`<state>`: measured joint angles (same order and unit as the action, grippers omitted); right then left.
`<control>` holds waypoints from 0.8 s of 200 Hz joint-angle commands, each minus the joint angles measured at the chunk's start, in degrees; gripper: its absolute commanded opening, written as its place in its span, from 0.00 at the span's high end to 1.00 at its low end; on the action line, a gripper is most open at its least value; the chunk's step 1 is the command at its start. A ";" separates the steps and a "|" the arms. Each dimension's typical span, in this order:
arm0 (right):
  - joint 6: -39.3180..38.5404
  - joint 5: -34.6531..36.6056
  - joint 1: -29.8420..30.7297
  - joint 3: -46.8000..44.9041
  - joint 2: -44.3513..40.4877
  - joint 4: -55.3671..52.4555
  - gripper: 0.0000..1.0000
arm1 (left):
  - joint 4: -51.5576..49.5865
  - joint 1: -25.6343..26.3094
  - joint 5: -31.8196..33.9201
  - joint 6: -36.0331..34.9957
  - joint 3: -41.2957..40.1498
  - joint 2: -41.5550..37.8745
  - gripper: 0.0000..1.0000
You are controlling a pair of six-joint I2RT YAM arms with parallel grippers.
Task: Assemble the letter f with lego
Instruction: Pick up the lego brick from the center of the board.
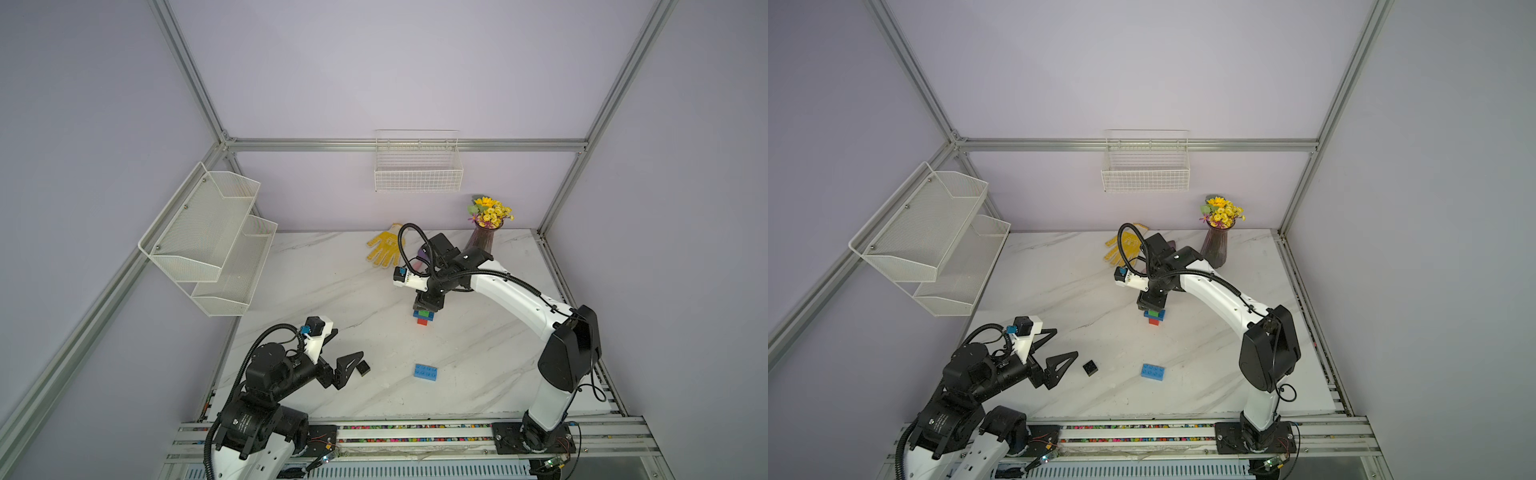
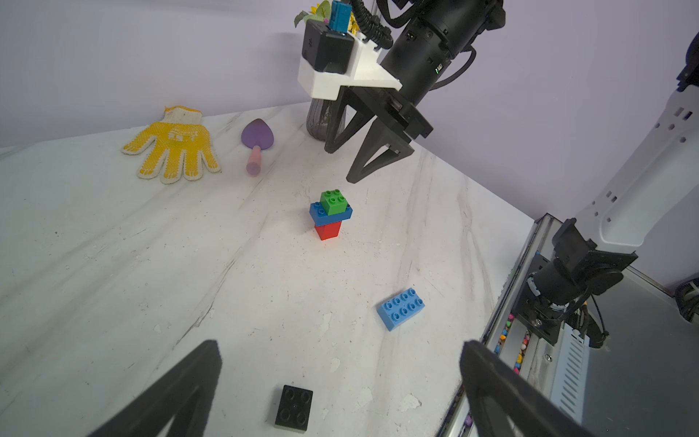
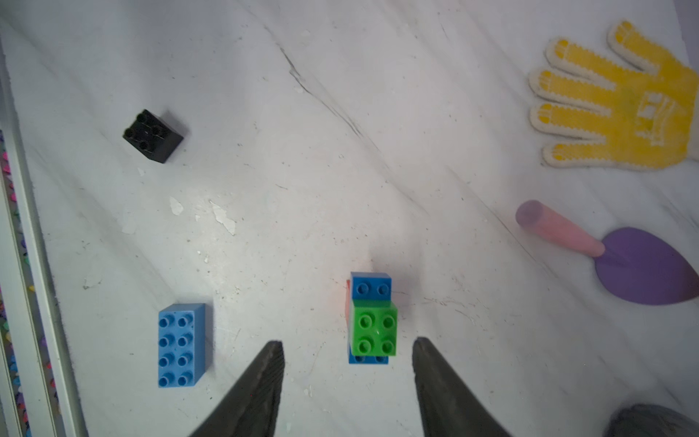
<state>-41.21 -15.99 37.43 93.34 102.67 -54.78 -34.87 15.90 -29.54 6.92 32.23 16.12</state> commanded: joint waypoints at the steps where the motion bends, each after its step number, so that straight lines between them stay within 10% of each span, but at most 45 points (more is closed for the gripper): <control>1: -0.71 -5.53 4.40 -3.30 1.22 5.29 0.41 | 1.12 0.27 0.01 0.20 0.12 -0.36 0.00; 160: -6.44 -12.16 19.20 -5.76 14.13 16.43 0.35 | 0.95 0.36 -0.08 -0.06 0.18 -1.51 0.00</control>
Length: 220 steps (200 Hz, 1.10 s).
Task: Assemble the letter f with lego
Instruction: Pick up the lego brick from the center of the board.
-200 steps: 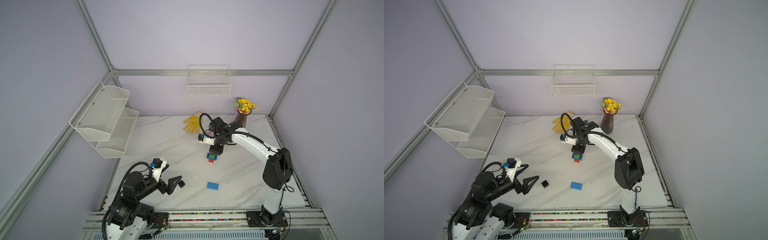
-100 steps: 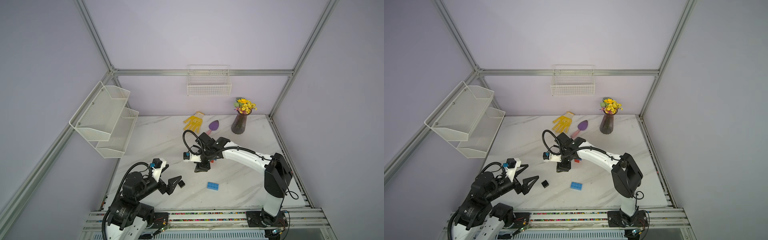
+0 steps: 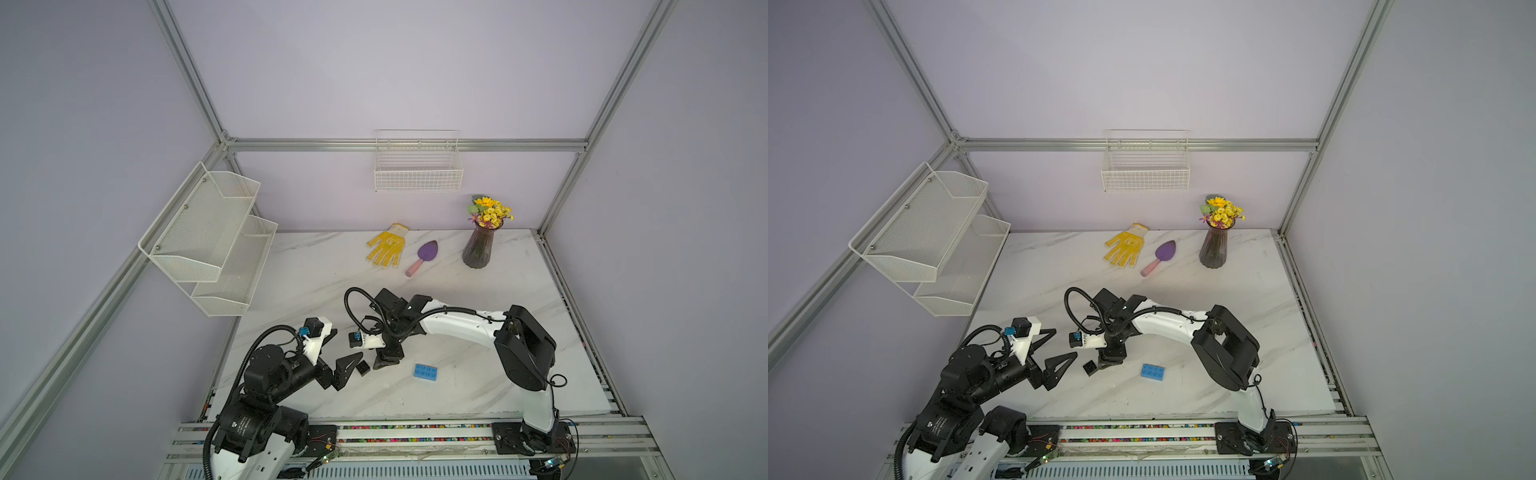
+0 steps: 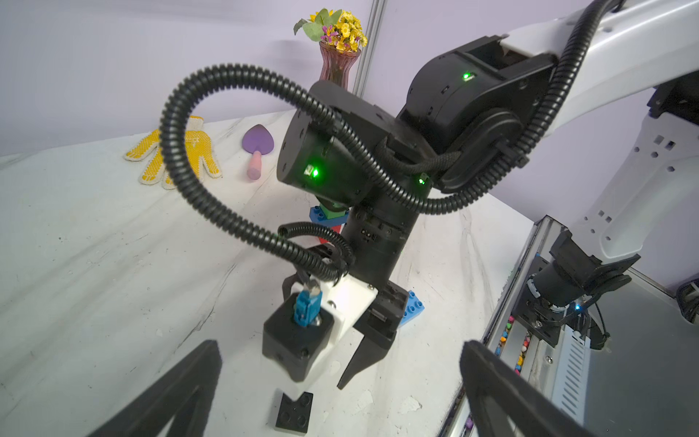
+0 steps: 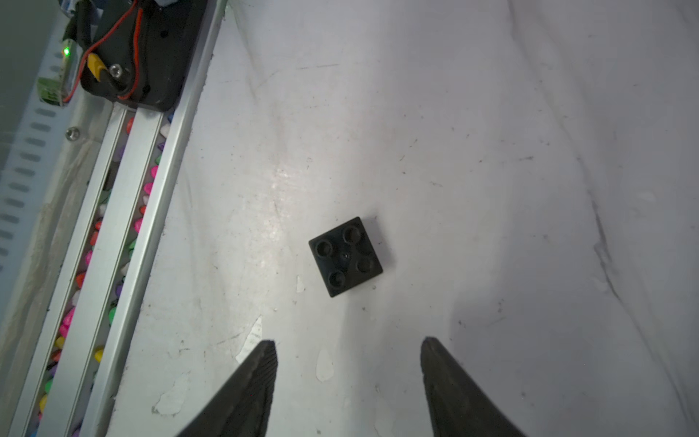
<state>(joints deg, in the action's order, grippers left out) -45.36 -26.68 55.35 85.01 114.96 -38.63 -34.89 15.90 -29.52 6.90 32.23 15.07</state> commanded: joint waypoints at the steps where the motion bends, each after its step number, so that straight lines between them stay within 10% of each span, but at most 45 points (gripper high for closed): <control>1: -2.32 -1.37 1.35 2.76 1.94 0.28 0.35 | 0.97 0.36 -0.10 0.00 0.15 -0.38 0.00; 220: -5.46 1.71 4.59 11.70 11.36 -6.36 0.36 | 0.97 0.36 0.17 0.10 0.08 -0.30 0.00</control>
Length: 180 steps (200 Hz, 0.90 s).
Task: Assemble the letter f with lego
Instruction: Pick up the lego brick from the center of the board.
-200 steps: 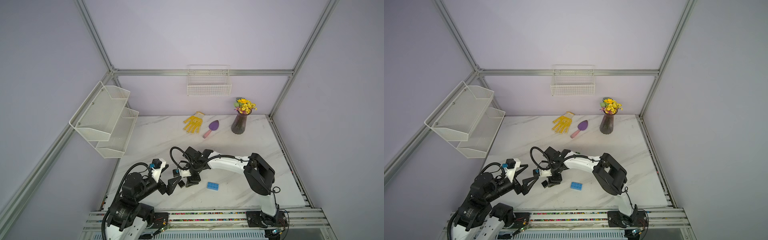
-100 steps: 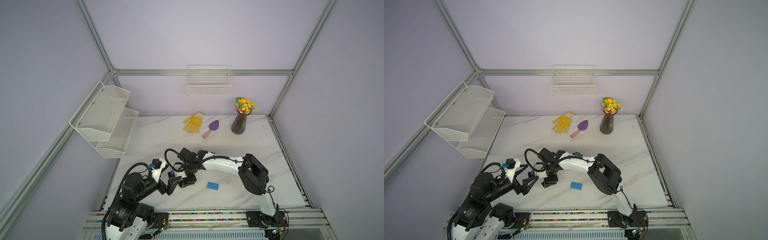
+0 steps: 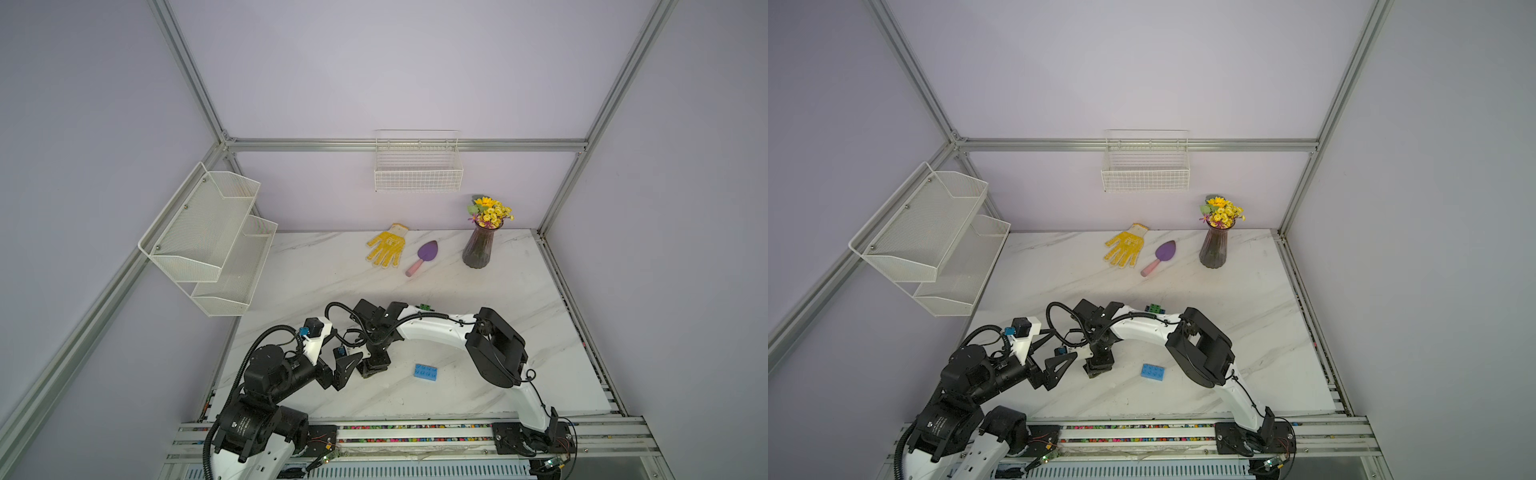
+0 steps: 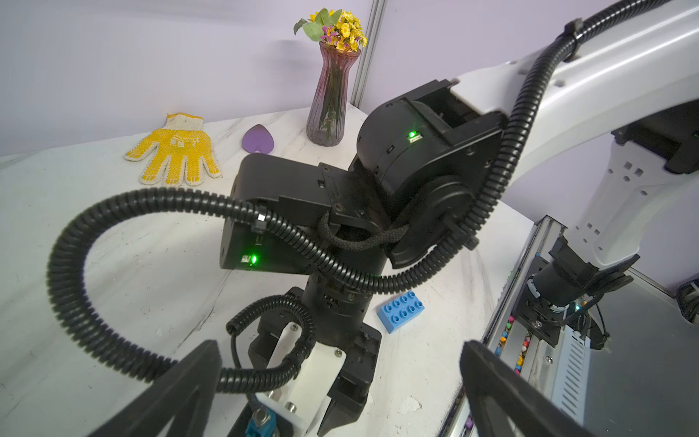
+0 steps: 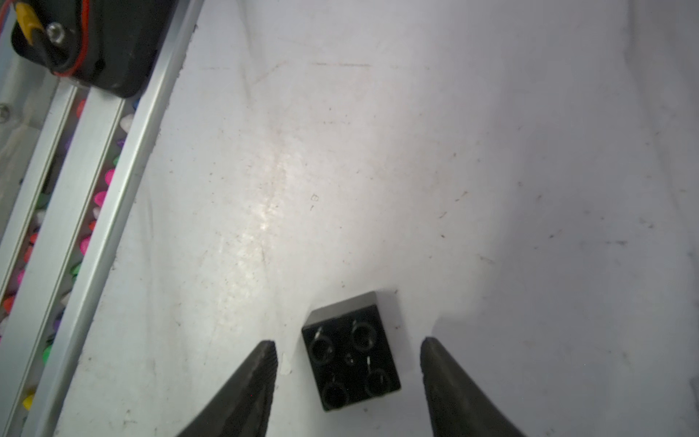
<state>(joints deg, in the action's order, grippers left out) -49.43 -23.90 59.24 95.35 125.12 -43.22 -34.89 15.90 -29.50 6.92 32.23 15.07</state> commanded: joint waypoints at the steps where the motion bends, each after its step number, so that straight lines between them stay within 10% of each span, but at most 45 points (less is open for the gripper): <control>1: -1.38 -1.06 0.70 1.39 1.23 -1.77 0.36 | 0.97 0.36 0.15 0.14 0.10 -0.35 0.00; 76: -0.91 -0.51 0.87 3.65 2.71 -3.57 0.76 | 0.97 0.38 0.14 0.11 0.06 -0.22 0.00; 180: 6.15 4.34 -10.44 4.07 -7.67 -7.10 0.87 | 0.97 0.38 0.10 0.24 0.03 0.33 0.00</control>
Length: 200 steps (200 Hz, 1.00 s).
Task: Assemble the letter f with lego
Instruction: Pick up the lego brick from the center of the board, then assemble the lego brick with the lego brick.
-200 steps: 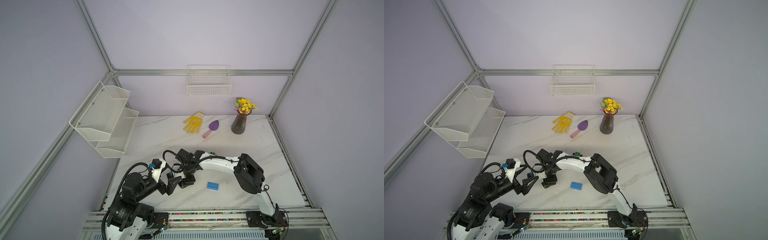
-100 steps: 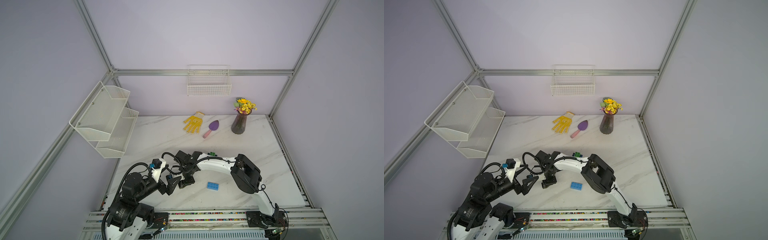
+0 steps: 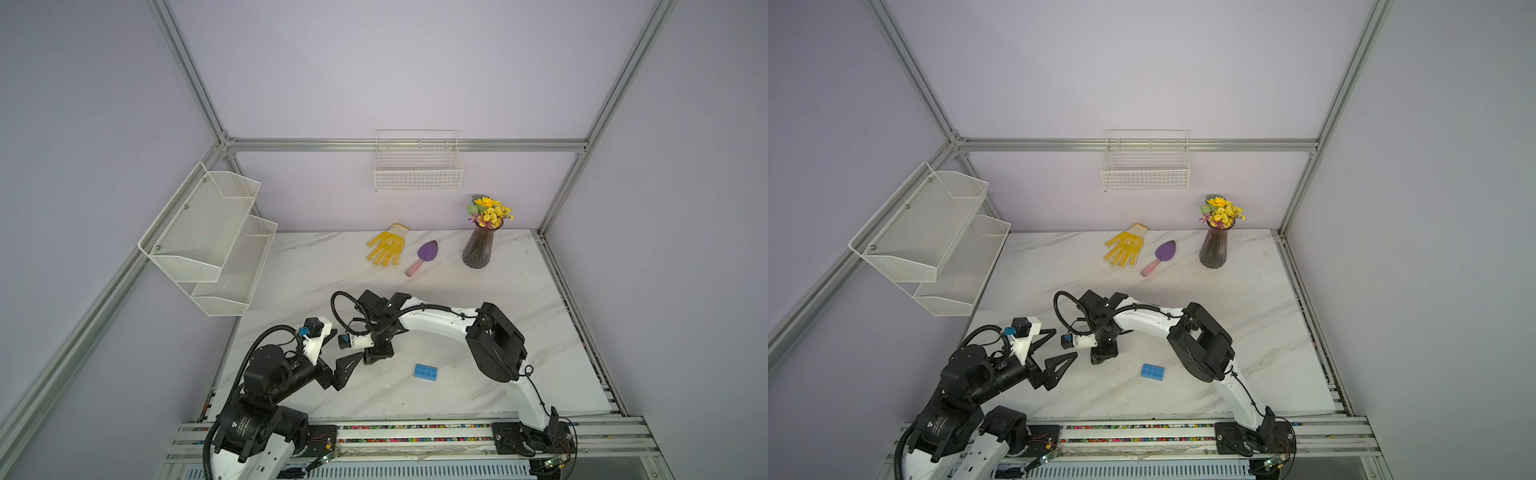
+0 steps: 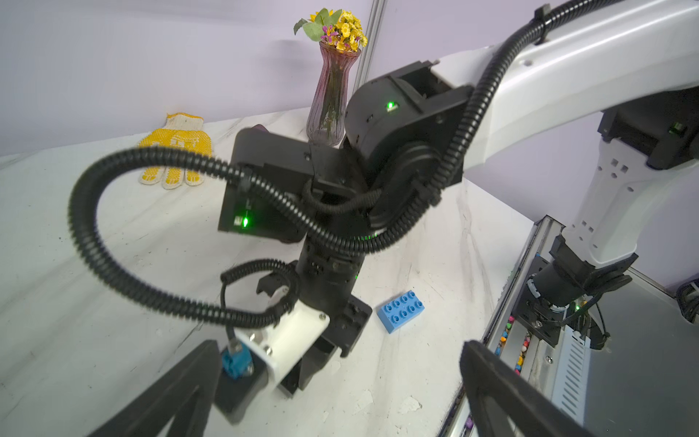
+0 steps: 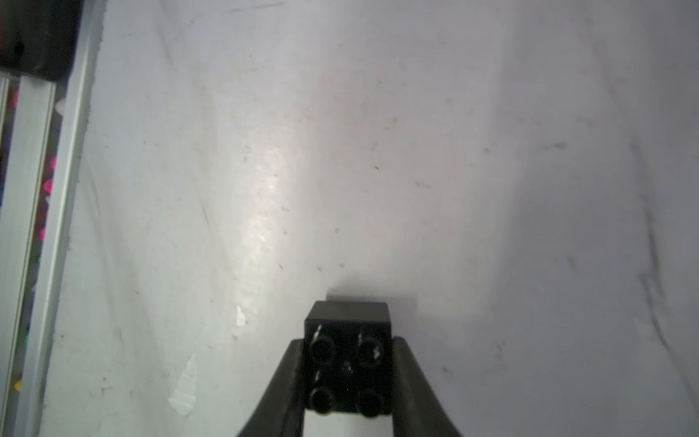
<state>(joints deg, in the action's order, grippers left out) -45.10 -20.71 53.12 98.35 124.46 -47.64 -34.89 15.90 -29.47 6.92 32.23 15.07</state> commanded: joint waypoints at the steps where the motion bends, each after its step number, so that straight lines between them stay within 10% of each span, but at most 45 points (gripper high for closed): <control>1: 1.84 1.26 -4.51 1.20 -7.12 -2.84 0.87 | 0.97 0.41 0.05 0.18 0.12 0.37 0.00; 200: 4.02 5.53 -21.66 -1.68 -18.27 -12.57 0.90 | 0.97 0.45 -0.15 0.20 0.16 0.70 0.00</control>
<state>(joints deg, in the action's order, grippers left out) -42.39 -13.96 31.51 97.97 107.83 -58.78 -34.92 15.94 -29.50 6.92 32.23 15.40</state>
